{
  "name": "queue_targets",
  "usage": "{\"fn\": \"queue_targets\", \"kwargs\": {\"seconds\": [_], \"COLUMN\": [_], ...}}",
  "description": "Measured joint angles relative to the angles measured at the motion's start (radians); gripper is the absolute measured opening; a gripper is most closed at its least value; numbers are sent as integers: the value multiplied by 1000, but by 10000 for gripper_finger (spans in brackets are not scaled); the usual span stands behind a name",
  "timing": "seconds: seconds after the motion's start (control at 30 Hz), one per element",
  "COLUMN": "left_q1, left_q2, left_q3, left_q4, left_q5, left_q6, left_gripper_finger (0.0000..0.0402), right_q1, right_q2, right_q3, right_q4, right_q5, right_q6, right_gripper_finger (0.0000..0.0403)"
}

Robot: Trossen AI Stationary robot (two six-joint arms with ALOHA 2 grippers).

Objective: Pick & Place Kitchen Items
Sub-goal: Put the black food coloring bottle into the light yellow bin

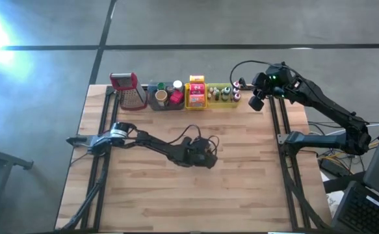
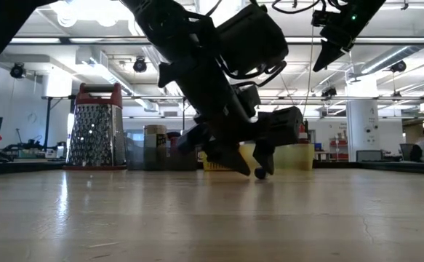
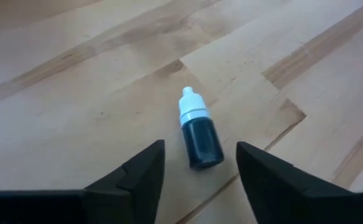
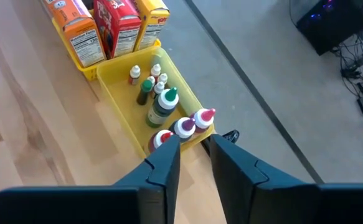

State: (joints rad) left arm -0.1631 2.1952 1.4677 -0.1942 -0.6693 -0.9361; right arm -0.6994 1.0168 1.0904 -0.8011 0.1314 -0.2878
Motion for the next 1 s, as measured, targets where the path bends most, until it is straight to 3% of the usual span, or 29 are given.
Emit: {"fn": "queue_targets", "kwargs": {"seconds": [0.57, 0.8, 1.0], "left_q1": [4, 5, 4], "left_q2": [0, -12, -64], "left_q3": [-6, -8, -31], "left_q4": [-7, -5, -6], "left_q5": [29, 115, 246], "left_q6": [134, 216, 331], "left_gripper_finger": [101, 99, 99], "right_q1": [1, 1, 1], "right_q2": [0, 0, 0], "right_q3": [0, -21, -63], "right_q4": [-8, -11, -18], "right_q5": [-13, -161, -360], "right_q6": [16, 6, -16], "right_gripper_finger": [56, 54, 73]}}
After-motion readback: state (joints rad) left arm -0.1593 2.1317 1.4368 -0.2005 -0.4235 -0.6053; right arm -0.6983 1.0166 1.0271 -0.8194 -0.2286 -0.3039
